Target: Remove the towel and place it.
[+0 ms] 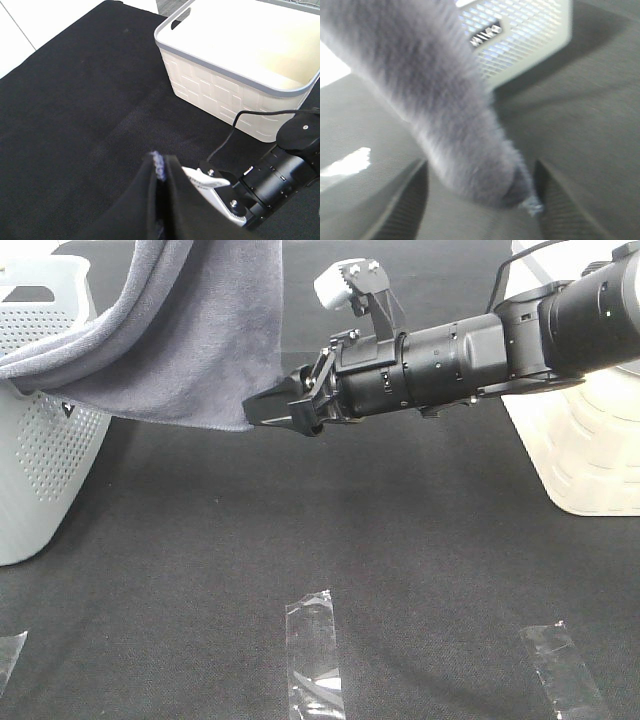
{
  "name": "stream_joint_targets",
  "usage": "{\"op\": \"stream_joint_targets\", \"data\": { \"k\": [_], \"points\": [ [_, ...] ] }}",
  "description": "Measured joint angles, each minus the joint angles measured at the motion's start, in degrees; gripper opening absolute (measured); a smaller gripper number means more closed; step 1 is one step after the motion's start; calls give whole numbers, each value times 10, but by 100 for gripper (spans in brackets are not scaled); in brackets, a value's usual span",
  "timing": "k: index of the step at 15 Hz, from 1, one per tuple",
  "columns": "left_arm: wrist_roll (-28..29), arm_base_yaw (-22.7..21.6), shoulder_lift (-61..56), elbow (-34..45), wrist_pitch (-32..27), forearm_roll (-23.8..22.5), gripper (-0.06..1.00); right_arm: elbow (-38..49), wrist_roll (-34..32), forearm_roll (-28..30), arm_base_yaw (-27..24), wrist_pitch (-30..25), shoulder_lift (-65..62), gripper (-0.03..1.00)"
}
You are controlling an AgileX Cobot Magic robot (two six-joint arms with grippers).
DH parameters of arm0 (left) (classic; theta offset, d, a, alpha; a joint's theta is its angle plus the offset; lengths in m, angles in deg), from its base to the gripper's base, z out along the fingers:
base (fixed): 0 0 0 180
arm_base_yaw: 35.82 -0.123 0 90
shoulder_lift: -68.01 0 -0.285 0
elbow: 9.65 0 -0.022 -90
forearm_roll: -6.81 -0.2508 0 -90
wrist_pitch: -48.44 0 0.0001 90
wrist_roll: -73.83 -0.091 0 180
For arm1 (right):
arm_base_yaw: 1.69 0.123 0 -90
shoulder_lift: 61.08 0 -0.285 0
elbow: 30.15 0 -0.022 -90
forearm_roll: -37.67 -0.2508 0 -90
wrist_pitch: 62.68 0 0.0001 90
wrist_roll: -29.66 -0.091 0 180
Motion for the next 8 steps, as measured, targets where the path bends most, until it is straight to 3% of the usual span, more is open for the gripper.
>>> {"op": "stream_joint_targets", "data": {
  "k": [1, 6, 8],
  "points": [
    [0, 0, 0, 0, 0, 0, 1, 0, 0, -5, 0, -11, 0, 55],
    [22, 0, 0, 0, 17, -24, 1, 0, -10, -2, 0, -23, 0, 6],
    [57, 0, 0, 0, 24, -57, 1, 0, -29, -1, 0, -23, 0, 0]
  ]
}}
